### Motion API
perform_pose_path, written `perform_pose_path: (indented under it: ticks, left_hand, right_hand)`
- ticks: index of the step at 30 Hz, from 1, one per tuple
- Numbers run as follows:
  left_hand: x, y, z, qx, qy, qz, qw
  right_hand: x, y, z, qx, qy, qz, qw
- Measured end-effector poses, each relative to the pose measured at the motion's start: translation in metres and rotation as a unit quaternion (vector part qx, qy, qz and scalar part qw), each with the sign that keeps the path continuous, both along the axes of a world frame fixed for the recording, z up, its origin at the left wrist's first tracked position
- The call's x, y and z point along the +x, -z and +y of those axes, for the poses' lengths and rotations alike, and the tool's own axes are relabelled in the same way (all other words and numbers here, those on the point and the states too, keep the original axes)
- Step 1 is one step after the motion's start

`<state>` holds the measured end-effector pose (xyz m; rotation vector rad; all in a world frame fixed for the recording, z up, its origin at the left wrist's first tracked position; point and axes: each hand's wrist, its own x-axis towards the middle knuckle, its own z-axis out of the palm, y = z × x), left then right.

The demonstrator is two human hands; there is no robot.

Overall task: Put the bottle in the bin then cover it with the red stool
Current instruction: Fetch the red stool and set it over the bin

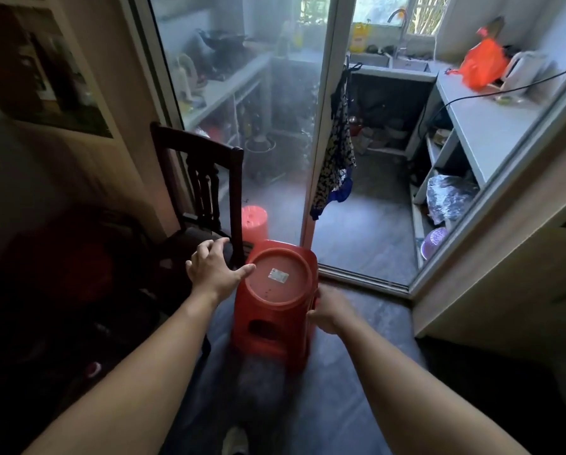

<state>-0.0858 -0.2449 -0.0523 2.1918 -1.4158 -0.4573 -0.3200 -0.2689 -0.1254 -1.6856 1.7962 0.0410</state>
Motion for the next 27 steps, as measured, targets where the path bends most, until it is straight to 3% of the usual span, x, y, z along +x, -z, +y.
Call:
perform_pose_path:
  ticks: [7, 27]
  left_hand:
    - [0.04, 0.008, -0.049, 0.02, 0.019, 0.004, 1.0]
    - [0.083, 0.069, -0.144, 0.099, 0.065, 0.043, 0.992]
  right_hand:
    - [0.039, -0.027, -0.028, -0.005, 0.014, 0.006, 1.0]
    - [0.075, 0.026, -0.083, 0.091, 0.06, 0.045, 0.993]
